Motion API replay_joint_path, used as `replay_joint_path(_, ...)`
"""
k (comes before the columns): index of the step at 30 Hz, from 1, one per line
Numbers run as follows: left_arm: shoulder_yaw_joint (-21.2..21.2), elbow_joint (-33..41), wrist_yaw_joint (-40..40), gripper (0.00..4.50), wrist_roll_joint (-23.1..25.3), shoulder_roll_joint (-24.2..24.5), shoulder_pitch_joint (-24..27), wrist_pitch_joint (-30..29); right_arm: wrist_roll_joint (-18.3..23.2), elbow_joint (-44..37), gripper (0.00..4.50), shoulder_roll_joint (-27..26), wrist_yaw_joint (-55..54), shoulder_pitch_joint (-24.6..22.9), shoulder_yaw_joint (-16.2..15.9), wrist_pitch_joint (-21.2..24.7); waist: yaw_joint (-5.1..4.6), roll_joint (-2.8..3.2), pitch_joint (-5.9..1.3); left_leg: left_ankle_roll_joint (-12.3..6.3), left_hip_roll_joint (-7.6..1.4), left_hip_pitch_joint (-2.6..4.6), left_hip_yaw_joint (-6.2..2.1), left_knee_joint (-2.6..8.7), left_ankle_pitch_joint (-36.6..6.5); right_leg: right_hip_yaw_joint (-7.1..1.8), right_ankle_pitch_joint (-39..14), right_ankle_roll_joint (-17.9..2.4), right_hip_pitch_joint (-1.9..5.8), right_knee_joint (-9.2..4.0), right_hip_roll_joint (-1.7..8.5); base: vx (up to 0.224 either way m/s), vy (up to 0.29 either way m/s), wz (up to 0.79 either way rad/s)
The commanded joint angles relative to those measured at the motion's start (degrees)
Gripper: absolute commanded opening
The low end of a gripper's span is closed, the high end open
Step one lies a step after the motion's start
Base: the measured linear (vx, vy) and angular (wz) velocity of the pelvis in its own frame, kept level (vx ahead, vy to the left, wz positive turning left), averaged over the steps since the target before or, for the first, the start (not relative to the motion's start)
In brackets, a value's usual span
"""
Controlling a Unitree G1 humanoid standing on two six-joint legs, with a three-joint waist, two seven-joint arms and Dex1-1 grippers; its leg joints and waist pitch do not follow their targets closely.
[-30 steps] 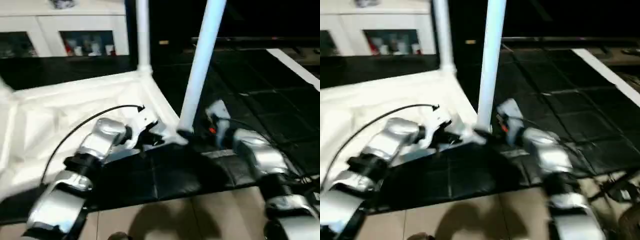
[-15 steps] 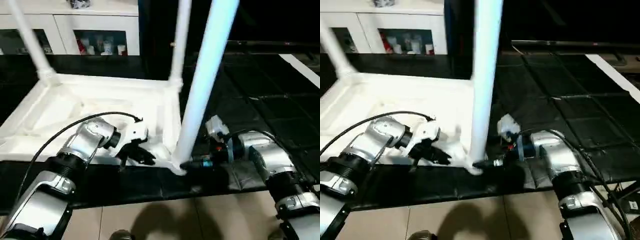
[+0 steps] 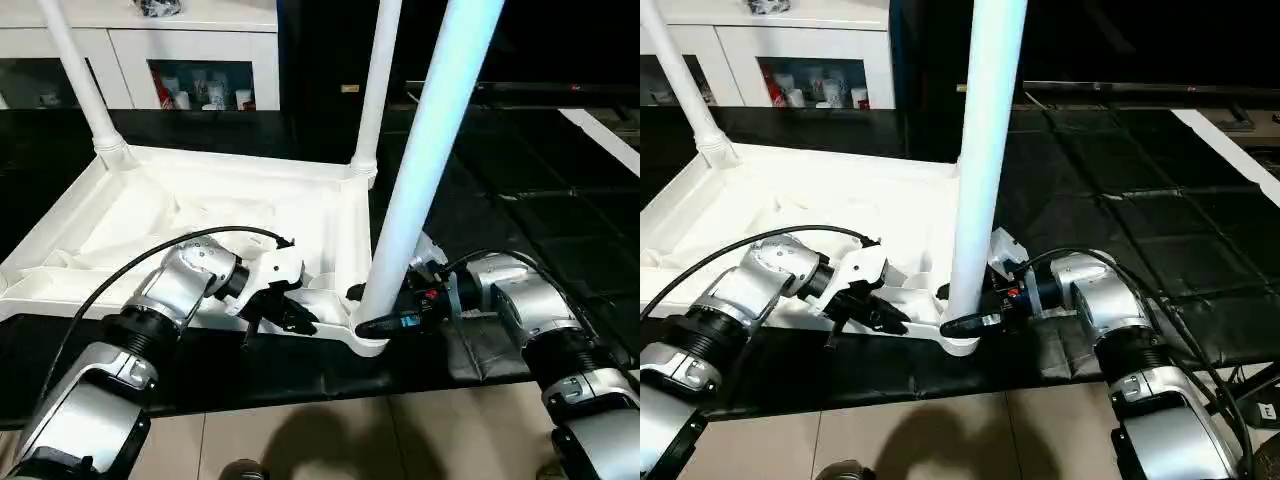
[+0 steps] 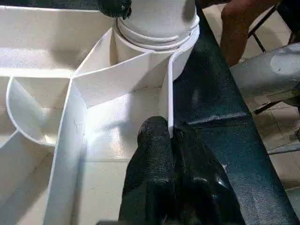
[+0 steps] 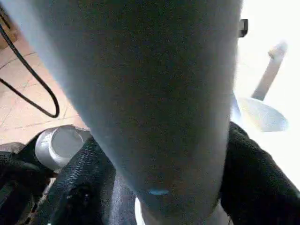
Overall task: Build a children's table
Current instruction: Rotate leg to tighten
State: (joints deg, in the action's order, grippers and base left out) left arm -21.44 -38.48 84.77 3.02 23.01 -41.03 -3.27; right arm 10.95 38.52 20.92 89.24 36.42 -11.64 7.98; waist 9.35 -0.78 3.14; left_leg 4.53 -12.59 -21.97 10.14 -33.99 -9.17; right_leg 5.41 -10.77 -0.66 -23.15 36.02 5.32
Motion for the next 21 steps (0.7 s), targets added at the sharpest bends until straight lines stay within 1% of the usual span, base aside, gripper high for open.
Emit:
replay_joint_path(1,-0.2,1.4,0.0,0.0,-0.4,-0.4,-0.4,0.5,0.6,-0.1,2.58,0.1,1.1,0.2,0.1,-0.3,-0.49,-0.17,-4.36,-2.02,-1.21,1.22,0.1,3.72,-11.2,-2.86,-7.7,-14.0,2.93,-3.85,3.35,0.0,0.0,0.0)
replay_joint_path(2,-0.1,1.3,-0.4,0.0,-0.5,-0.6,-0.5,0.3,0.9,-0.2,2.58,0.0,1.1,0.1,0.2,-0.1,-0.47,0.13,-4.39,-1.87,-1.23,1.24,0.08,3.74,-11.6,-2.87,-7.8,-14.0,2.91,-3.9,3.33,0.0,0.0,0.0)
replay_joint_path(3,0.3,1.1,-1.1,0.0,-0.7,-1.0,-0.5,0.0,1.2,-0.7,2.43,-0.2,0.7,-0.4,0.6,0.2,-0.42,0.01,-4.37,-1.78,-1.22,1.26,0.08,3.75,-11.7,-2.86,-7.8,-14.0,2.92,-3.9,3.32,0.0,0.0,0.0)
replay_joint_path(8,1.6,1.2,-3.3,0.0,-1.6,-2.1,-0.6,-1.7,2.1,-3.0,2.22,-0.7,-0.7,-2.4,1.2,1.0,-0.18,-0.14,-4.34,-1.76,-1.21,1.31,0.1,3.75,-11.8,-2.88,-8.3,-13.8,2.89,-3.95,3.32,0.0,0.0,0.0)
replay_joint_path(9,2.3,1.2,-4.5,0.0,-2.0,-2.6,-0.5,-2.7,2.0,-3.9,2.17,-1.1,-2.4,-3.3,1.3,1.7,-0.15,0.01,-4.28,-1.62,-1.26,1.39,0.09,3.79,-12.1,-2.92,-8.7,-13.6,2.8,-4.04,3.33,0.0,0.0,0.0)
replay_joint_path(10,2.6,1.3,-5.1,0.0,-2.2,-2.9,-0.4,-3.2,1.6,-4.1,2.16,-1.4,-4.2,-3.8,1.4,1.2,-0.21,-0.03,-4.29,-1.54,-1.23,1.3,0.06,3.77,-12.2,-2.9,-8.9,-13.6,2.88,-4.0,3.38,0.0,0.0,0.0)
replay_joint_path(11,3.2,1.4,-6.1,0.0,-2.5,-3.3,-0.4,-3.9,1.2,-4.6,2.15,-2.1,-6.7,-4.3,1.8,1.1,-0.24,0.13,-4.27,-1.22,-1.25,1.31,0.01,3.88,-12.5,-2.9,-9.6,-13.3,2.83,-4.11,3.44,0.0,0.0,0.0)
replay_joint_path(12,3.7,1.4,-7.2,0.0,-2.7,-3.8,-0.4,-4.5,0.8,-5.0,2.14,-2.8,-9.3,-4.9,2.2,1.0,-0.37,0.12,-4.23,-0.79,-1.2,1.26,-0.06,3.95,-12.8,-2.9,-10.2,-13.0,2.91,-4.17,3.44,0.0,0.0,0.0)
replay_joint_path(13,4.3,1.3,-8.7,0.0,-2.9,-4.3,-0.5,-5.0,0.2,-5.3,2.12,-3.6,-12.4,-5.3,2.6,0.9,-0.44,0.31,-4.2,-0.48,-1.17,1.23,-0.13,4.01,-13.0,-2.91,-10.5,-12.8,2.9,-4.18,3.45,0.0,0.0,0.0)
replay_joint_path(14,4.7,1.2,-9.8,0.0,-2.9,-4.7,-0.5,-5.3,-0.1,-5.5,2.11,-4.1,-14.2,-5.6,2.9,0.9,-0.75,0.09,-4.21,-0.13,-1.06,1.22,-0.16,4.06,-13.7,-2.86,-11.4,-12.4,2.94,-4.32,3.46,0.0,0.0,0.0)
replay_joint_path(15,5.4,0.8,-12.2,0.0,-2.9,-5.6,-0.9,-6.9,-0.7,-5.6,2.09,-5.2,-17.9,-5.8,3.5,1.2,-1.14,0.1,-4.15,0.25,-0.99,1.26,-0.18,4.12,-14.1,-2.85,-12.4,-12.2,2.87,-4.46,3.43,0.0,0.0,0.0)
replay_joint_path(17,6.7,0.4,-16.8,0.0,-2.8,-7.2,-1.5,-8.5,-1.3,-6.0,2.08,-7.4,-24.0,-6.0,4.7,2.4,-1.44,0.36,-4.11,0.47,-0.96,1.26,-0.19,4.16,-14.5,-2.87,-13.2,-12.0,2.88,-4.6,3.42,0.0,0.0,0.0)
replay_joint_path(18,7.6,0.0,-19.6,0.0,-2.8,-8.2,-1.9,-9.8,-1.5,-6.5,2.07,-8.8,-27.3,-6.2,5.5,3.3,-2.01,0.13,-4.13,0.93,-0.83,1.02,-0.36,4.29,-14.0,-2.8,-12.9,-11.6,3.09,-4.55,3.34,0.0,0.0,0.0)
replay_joint_path(19,8.4,-0.4,-22.5,0.0,-2.9,-9.3,-2.4,-11.4,-1.7,-6.7,2.06,-10.3,-30.8,-6.1,6.2,4.2,-2.1,0.25,-4.21,0.91,-0.8,1.2,-0.32,4.19,-14.2,-2.81,-12.9,-11.6,3.0,-4.62,3.39,0.0,0.0,0.0)
replay_joint_path(20,9.9,-0.9,-26.9,0.0,-3.2,-11.1,-3.4,-14.2,-2.6,-6.3,2.05,-12.5,-35.9,-5.5,6.8,4.9,-2.55,0.14,-4.21,0.79,-0.75,1.11,-0.31,4.14,-13.6,-2.86,-11.7,-11.9,3.03,-4.51,3.3,0.0,0.0,0.0)
replay_joint_path(21,11.2,-1.2,-31.0,0.0,-3.3,-12.8,-4.2,-16.3,-3.6,-5.3,2.04,-14.6,-41.1,-4.5,7.2,5.3,-2.97,0.44,-4.27,0.96,-0.69,1.09,-0.31,4.09,-12.5,-2.9,-10.1,-12.3,3.01,-4.27,3.22,0.0,0.0,0.0)
